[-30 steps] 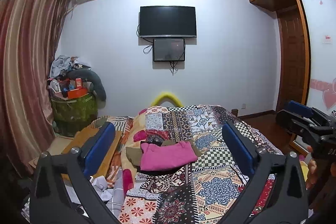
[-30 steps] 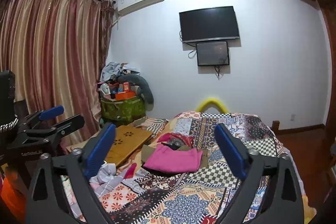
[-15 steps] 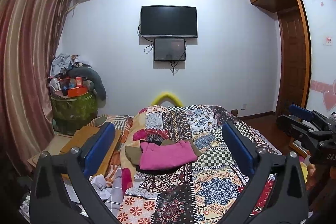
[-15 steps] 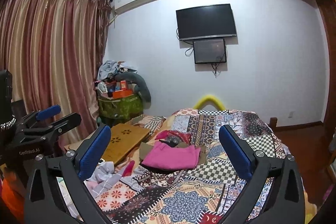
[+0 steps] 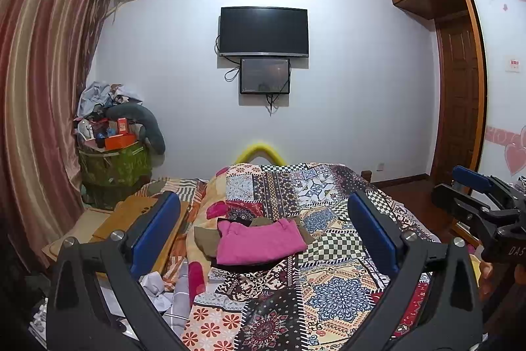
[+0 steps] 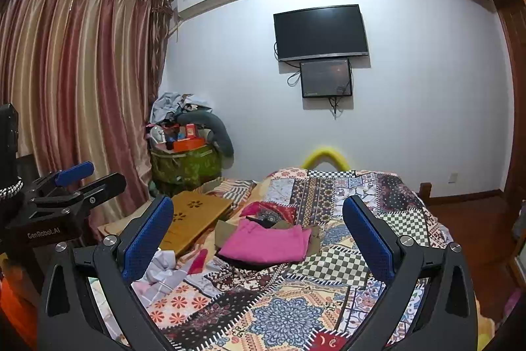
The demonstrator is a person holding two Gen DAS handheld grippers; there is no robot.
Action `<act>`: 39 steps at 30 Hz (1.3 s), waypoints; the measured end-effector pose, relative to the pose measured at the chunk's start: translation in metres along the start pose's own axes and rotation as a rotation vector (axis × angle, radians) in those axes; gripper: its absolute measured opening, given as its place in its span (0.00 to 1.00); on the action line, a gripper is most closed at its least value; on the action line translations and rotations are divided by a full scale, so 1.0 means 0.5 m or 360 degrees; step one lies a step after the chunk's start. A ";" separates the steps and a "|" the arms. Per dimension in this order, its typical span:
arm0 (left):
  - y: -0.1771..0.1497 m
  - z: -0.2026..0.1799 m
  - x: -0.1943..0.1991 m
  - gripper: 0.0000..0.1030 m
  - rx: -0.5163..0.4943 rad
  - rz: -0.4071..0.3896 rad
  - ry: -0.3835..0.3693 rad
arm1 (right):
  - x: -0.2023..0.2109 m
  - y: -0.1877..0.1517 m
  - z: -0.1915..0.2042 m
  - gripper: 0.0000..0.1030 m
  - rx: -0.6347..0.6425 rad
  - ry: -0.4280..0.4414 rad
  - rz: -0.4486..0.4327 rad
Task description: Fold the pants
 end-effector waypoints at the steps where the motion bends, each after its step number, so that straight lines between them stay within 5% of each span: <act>1: 0.000 0.000 0.000 1.00 0.0000 0.0000 0.0000 | 0.000 -0.001 -0.001 0.99 -0.0002 0.0000 0.0001; 39: 0.006 -0.022 -0.008 1.00 0.0001 0.0005 -0.0057 | 0.009 0.003 -0.008 0.99 -0.0020 -0.0032 0.0000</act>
Point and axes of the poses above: each gripper's, at about its wrist camera, not at the fingertips, and x roughly against the way its jaws point, z to its left, y to its top, the point moved 4 cm from there along -x, roughly the way its jaws point, and after that the axes turned 5 degrees about -x, right-handed, at the moved point
